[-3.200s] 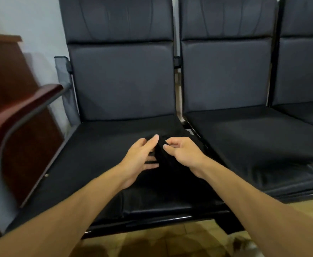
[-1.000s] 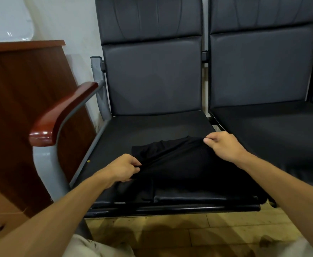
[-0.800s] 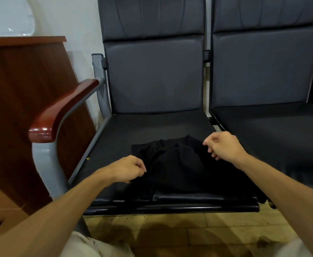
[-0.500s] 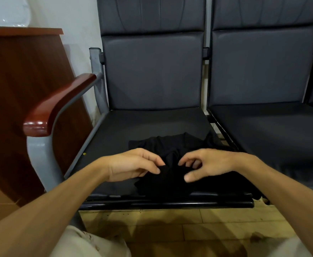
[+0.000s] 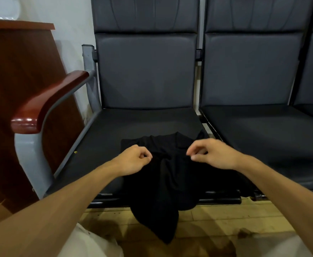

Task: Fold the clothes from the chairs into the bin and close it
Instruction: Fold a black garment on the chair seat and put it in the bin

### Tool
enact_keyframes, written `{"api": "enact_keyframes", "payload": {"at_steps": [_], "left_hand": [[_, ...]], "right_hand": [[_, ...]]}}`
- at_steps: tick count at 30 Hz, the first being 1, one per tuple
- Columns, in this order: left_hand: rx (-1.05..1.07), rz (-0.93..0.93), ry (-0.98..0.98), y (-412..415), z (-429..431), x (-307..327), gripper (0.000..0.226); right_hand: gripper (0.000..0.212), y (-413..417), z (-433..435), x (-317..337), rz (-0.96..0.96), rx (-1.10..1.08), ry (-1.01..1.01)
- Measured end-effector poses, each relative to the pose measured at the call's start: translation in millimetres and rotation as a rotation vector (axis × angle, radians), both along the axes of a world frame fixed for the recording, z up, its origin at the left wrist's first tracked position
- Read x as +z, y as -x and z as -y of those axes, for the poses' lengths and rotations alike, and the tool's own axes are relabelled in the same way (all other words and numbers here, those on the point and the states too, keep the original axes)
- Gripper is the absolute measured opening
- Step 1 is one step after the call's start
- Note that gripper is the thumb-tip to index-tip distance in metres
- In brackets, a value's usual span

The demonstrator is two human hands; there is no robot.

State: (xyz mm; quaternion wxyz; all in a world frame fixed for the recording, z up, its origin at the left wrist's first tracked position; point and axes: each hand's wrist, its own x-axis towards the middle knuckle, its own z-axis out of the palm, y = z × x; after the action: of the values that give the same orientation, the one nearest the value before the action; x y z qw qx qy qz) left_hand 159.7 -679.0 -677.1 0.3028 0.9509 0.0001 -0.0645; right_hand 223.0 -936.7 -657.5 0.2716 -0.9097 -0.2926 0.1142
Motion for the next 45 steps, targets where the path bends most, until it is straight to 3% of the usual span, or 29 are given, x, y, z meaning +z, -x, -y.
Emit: {"api": "enact_keyframes", "payload": {"at_steps": [3,6,8,13,15,18,20,22,24,26,30,33,36,38,41,45], "left_hand": [[-0.128,-0.161,-0.137,-6.9,12.1,-12.3,0.049],[-0.219,-0.29,-0.351,-12.7,18.2,-29.2,0.06],[-0.183,-0.332,-0.37,-18.0,13.0,-35.1,0.063],[-0.051,-0.347,-0.487,-30.1,-13.0,-38.0,0.061],[0.003,-0.334,-0.563,-32.4,-23.5,-39.5,0.057],[0.038,-0.275,-0.656,-30.6,-25.3,-37.3,0.05],[0.032,-0.132,-0.698,-28.0,-14.9,-32.1,0.044],[0.0,0.027,-0.583,-27.0,1.1,-27.3,0.042],[-0.07,0.079,-0.34,-23.8,21.0,-23.5,0.04],[-0.166,0.014,-0.215,-16.4,42.5,-20.2,0.041],[-0.264,-0.23,-0.263,-5.2,59.3,-22.7,0.06],[-0.283,-0.269,-0.384,-7.4,47.9,-28.1,0.061],[-0.247,-0.278,-0.398,-17.1,28.9,-33.2,0.054],[-0.203,-0.257,-0.419,-26.0,14.1,-38.9,0.053],[-0.123,-0.224,-0.529,-35.3,-1.5,-44.6,0.05],[-0.144,0.04,-0.693,-32.9,8.7,-35.0,0.038]], "right_hand": [[0.047,-14.1,23.1,-1.2,0.172,-0.252,0.203],[0.074,-18.0,41.0,-10.8,0.035,-0.377,0.374],[0.068,-19.1,47.2,-12.1,-0.049,-0.446,0.267],[0.023,-27.7,51.7,-10.4,-0.155,-0.592,-0.156],[0.023,-28.3,48.3,-7.0,-0.231,-0.648,-0.335],[0.038,-28.7,42.2,-2.1,-0.295,-0.712,-0.345],[0.046,-29.1,38.9,-0.9,-0.339,-0.762,-0.362],[0.039,-28.4,35.5,3.1,-0.409,-0.786,-0.482],[0.028,-24.2,32.3,11.0,-0.523,-0.798,-0.636],[0.02,-20.5,29.3,18.3,-0.665,-0.76,-0.815],[0.027,-21.6,26.2,18.3,-0.742,-0.654,-1.081],[0.026,-25.5,25.6,11.3,-0.582,-0.706,-0.975],[0.032,-27.7,29.2,0.7,-0.146,-0.721,-0.424],[0.038,-25.1,28.2,-1.8,0.041,-0.618,-0.116],[0.031,-25.1,23.5,-2.7,0.047,-0.59,-0.12],[0.031,-30.7,18.0,-3.0,-0.142,-0.669,-0.424]]}}
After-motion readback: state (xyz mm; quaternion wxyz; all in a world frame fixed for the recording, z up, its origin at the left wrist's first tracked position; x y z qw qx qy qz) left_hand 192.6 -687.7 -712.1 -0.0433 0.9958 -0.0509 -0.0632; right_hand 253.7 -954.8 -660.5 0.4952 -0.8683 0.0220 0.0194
